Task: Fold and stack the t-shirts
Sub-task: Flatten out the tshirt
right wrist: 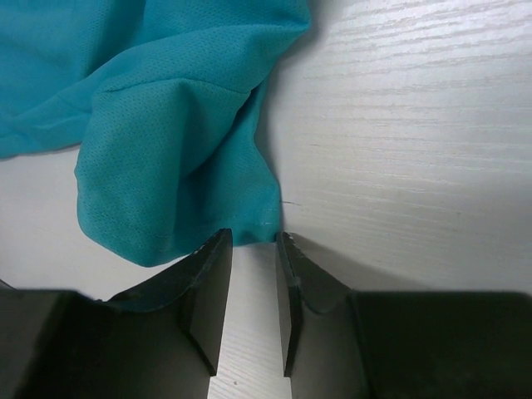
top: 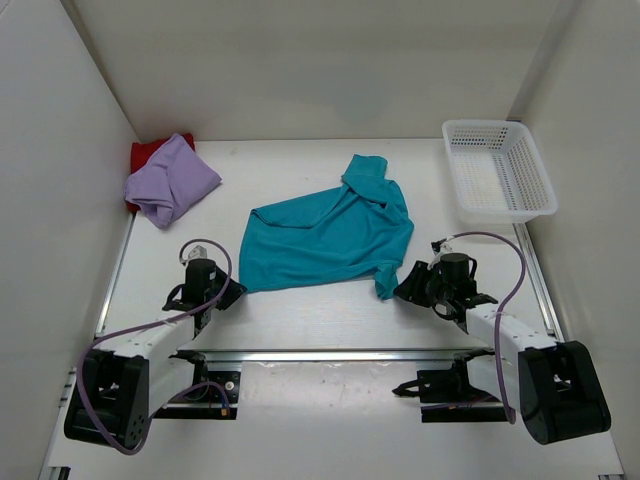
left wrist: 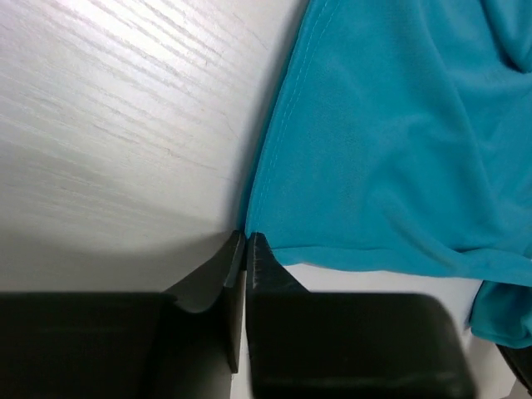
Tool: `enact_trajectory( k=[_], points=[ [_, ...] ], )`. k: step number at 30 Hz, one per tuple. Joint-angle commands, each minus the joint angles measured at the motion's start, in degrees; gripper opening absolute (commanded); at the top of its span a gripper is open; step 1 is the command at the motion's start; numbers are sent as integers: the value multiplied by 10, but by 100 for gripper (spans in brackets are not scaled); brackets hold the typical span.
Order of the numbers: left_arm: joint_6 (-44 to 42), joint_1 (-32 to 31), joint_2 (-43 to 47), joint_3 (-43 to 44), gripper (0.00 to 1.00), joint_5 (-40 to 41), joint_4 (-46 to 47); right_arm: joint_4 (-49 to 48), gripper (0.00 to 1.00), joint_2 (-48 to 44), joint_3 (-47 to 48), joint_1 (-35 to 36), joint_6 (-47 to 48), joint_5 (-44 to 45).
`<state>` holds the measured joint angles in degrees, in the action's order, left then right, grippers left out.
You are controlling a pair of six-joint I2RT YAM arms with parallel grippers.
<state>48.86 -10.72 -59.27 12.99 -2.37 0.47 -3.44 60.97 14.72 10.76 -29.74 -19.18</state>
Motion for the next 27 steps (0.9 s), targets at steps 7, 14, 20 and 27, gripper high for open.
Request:
enact_trajectory(
  k=[7, 14, 20, 27],
  points=[
    [-15, 4, 20, 22, 0, -2, 1, 0, 0, 17, 21, 8, 11, 24],
    [-76, 44, 42, 162, 0, -88, -88, 143, 0, -117, 128, 30, 24, 66],
    [-89, 79, 25, 245, 0, -196, -115, 279, 0, -193, 276, -15, 76, 94],
    [-57, 96, 3, 400, 0, -275, -101, 409, 0, -155, 590, 42, 154, 250]
  ],
)
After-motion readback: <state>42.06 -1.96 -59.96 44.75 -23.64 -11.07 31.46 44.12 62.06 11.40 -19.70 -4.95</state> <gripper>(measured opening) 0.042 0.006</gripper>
